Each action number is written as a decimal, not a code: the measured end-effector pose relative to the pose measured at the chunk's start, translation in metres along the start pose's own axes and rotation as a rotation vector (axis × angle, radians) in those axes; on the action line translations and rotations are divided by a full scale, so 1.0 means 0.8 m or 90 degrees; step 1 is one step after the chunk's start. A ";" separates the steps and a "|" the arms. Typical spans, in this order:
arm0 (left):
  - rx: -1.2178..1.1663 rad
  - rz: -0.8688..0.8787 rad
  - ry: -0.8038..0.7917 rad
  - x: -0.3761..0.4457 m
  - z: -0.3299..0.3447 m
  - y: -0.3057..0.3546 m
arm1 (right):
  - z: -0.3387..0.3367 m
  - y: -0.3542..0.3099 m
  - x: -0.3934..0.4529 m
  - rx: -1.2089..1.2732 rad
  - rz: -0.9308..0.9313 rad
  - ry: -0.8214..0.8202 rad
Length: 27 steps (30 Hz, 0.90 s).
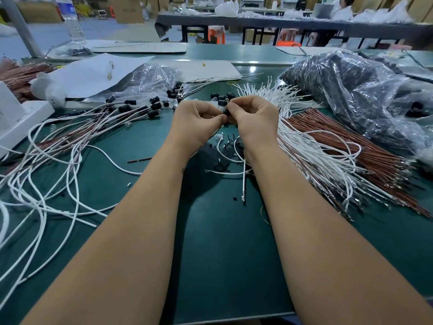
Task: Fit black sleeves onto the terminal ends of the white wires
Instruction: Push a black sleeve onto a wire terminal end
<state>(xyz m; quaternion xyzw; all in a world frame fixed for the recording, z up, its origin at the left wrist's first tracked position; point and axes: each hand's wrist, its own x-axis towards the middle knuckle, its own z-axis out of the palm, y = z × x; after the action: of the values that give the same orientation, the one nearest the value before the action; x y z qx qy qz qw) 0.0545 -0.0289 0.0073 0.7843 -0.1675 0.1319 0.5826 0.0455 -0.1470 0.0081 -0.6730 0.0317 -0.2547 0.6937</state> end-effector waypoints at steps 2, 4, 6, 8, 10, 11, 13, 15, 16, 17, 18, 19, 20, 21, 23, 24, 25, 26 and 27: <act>0.001 0.004 0.006 0.000 -0.001 -0.004 | 0.000 -0.001 0.000 0.005 -0.005 -0.018; 0.007 0.010 0.022 0.001 -0.004 -0.008 | -0.003 -0.003 0.002 0.010 0.004 -0.040; 0.014 0.014 0.043 0.003 -0.008 -0.011 | -0.006 -0.001 0.004 -0.135 -0.036 -0.056; 0.011 0.020 0.054 0.006 -0.010 -0.013 | -0.006 0.002 0.004 -0.349 -0.106 -0.109; -0.004 0.024 0.043 0.007 -0.011 -0.012 | -0.003 0.003 -0.001 -0.497 -0.114 -0.200; -0.023 0.026 0.033 0.006 -0.010 -0.011 | -0.001 0.004 -0.003 -0.562 -0.110 -0.243; -0.066 0.032 0.018 0.006 -0.010 -0.008 | 0.001 0.006 -0.005 -0.652 -0.120 -0.282; -0.107 0.040 0.012 0.006 -0.010 -0.006 | 0.001 0.005 -0.005 -0.670 -0.142 -0.275; -0.131 0.043 0.011 0.007 -0.010 -0.006 | 0.001 0.004 -0.005 -0.668 -0.146 -0.267; -0.151 0.046 0.009 0.008 -0.011 -0.006 | 0.001 0.004 -0.006 -0.659 -0.145 -0.259; -0.163 0.049 0.006 0.009 -0.012 -0.007 | 0.001 0.003 -0.006 -0.646 -0.145 -0.249; -0.172 0.051 0.001 0.009 -0.012 -0.007 | 0.000 0.002 -0.007 -0.629 -0.149 -0.238; -0.182 0.052 -0.003 0.009 -0.013 -0.007 | 0.000 0.000 -0.007 -0.606 -0.153 -0.225; -0.192 0.054 -0.007 0.008 -0.013 -0.006 | -0.001 -0.001 -0.007 -0.573 -0.153 -0.214; -0.214 0.060 -0.010 0.008 -0.013 -0.006 | -0.002 -0.004 -0.008 -0.473 -0.134 -0.192; -0.222 0.062 -0.010 0.008 -0.013 -0.006 | -0.001 -0.005 -0.007 -0.411 -0.119 -0.173; -0.226 0.062 -0.012 0.008 -0.013 -0.006 | -0.002 -0.006 -0.007 -0.350 -0.102 -0.150; -0.224 0.060 -0.016 0.008 -0.013 -0.006 | -0.002 -0.009 -0.006 -0.290 -0.084 -0.125; -0.222 0.058 -0.021 0.009 -0.013 -0.006 | -0.003 -0.011 -0.005 -0.234 -0.064 -0.104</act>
<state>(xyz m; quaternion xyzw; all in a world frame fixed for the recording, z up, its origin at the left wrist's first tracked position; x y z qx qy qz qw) 0.0624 -0.0184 0.0091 0.6649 -0.2325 0.1142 0.7006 0.0380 -0.1472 0.0151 -0.8073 -0.0124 -0.2239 0.5458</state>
